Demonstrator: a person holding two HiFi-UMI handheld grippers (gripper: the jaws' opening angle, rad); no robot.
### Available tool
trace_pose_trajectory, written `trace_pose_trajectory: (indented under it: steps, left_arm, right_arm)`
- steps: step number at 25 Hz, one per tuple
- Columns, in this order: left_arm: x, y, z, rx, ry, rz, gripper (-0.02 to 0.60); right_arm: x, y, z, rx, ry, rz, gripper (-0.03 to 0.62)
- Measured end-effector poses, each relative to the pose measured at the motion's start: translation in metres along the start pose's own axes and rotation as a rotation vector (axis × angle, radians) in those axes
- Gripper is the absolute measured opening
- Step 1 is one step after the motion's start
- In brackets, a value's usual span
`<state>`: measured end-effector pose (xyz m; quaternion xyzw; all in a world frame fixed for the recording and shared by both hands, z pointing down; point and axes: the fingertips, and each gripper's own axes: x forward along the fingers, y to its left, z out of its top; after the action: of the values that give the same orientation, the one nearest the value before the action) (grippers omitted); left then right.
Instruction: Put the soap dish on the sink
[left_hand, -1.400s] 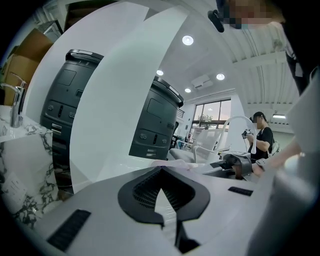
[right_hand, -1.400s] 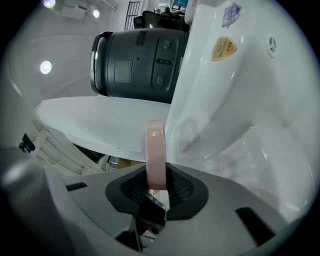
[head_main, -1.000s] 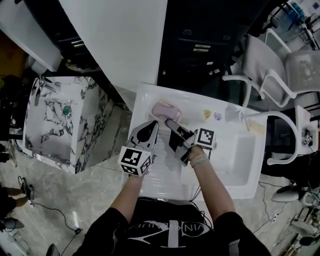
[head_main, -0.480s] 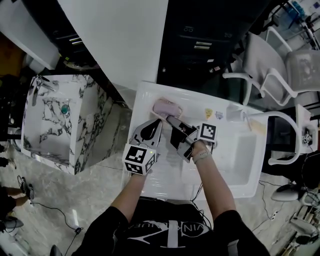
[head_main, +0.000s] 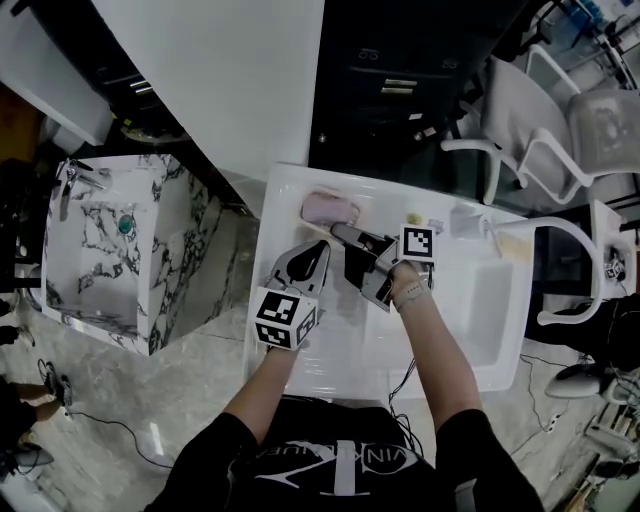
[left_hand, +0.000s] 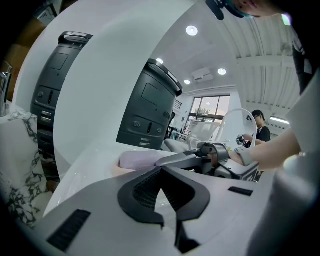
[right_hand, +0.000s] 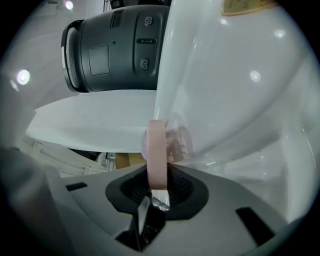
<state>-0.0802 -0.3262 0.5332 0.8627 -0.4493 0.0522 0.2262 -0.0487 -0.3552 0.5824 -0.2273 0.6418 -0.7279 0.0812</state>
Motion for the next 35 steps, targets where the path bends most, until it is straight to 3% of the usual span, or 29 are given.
trace_pose_trajectory:
  steps: [8, 22, 25, 35]
  left_arm:
    - [0.013, -0.004, -0.008, -0.03, 0.045, -0.02, 0.015]
    - [0.03, -0.008, -0.017, -0.077, 0.115, -0.056, 0.015]
    - [0.032, -0.007, -0.018, -0.084, 0.117, -0.058, 0.014]
    - [0.034, -0.007, -0.016, -0.108, 0.111, -0.072, 0.015]
  right_arm:
    - [-0.006, -0.003, 0.004, 0.07, -0.01, 0.015, 0.083]
    - [-0.013, -0.006, 0.011, 0.037, -0.004, -0.039, 0.087]
    - [-0.011, -0.004, 0.01, 0.038, 0.01, -0.025, 0.168]
    - [-0.011, -0.004, 0.011, 0.06, 0.002, -0.011, 0.208]
